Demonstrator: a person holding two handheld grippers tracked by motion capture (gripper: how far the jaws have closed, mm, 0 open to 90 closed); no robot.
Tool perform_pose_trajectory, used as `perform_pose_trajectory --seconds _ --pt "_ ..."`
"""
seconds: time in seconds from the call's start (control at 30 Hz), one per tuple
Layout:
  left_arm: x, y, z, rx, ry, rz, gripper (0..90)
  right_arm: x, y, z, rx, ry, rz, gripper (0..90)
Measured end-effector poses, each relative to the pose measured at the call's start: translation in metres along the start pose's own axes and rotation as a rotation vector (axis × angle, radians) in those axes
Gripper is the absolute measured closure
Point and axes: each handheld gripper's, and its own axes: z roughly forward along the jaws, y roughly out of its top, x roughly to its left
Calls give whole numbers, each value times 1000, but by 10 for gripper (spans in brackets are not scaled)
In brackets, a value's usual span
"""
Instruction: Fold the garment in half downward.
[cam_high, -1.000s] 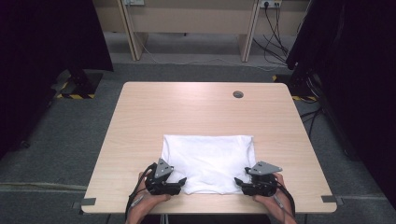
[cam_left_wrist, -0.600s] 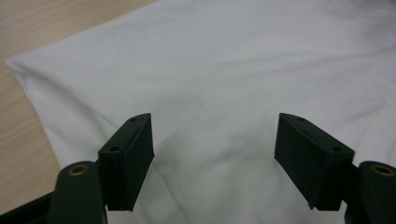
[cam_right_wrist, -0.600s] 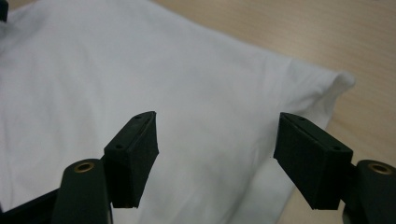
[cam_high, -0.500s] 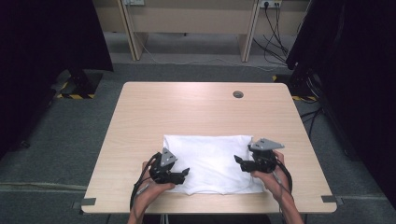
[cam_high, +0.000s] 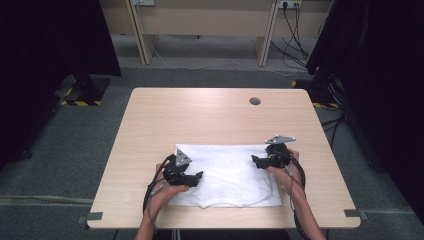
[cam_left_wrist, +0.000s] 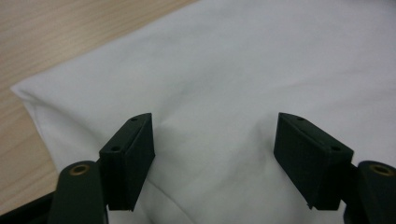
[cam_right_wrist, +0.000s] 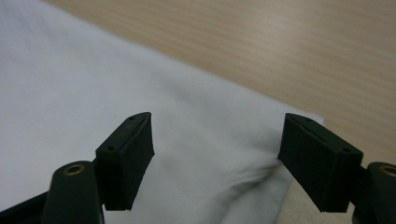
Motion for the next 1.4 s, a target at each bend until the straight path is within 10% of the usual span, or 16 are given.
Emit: perform_pose_trajectory --seconds 0.43,0.8,1.4 --pt "24 10 15 30 -6 -32 273 -7 -2 11 36 -34 7 211" --pt "17 17 5 -5 9 -34 154 23 -13 -12 18 73 -30 43" --pt "11 -8 -22 -75 26 -97 67 30 -36 -35 -18 68 -33 53"
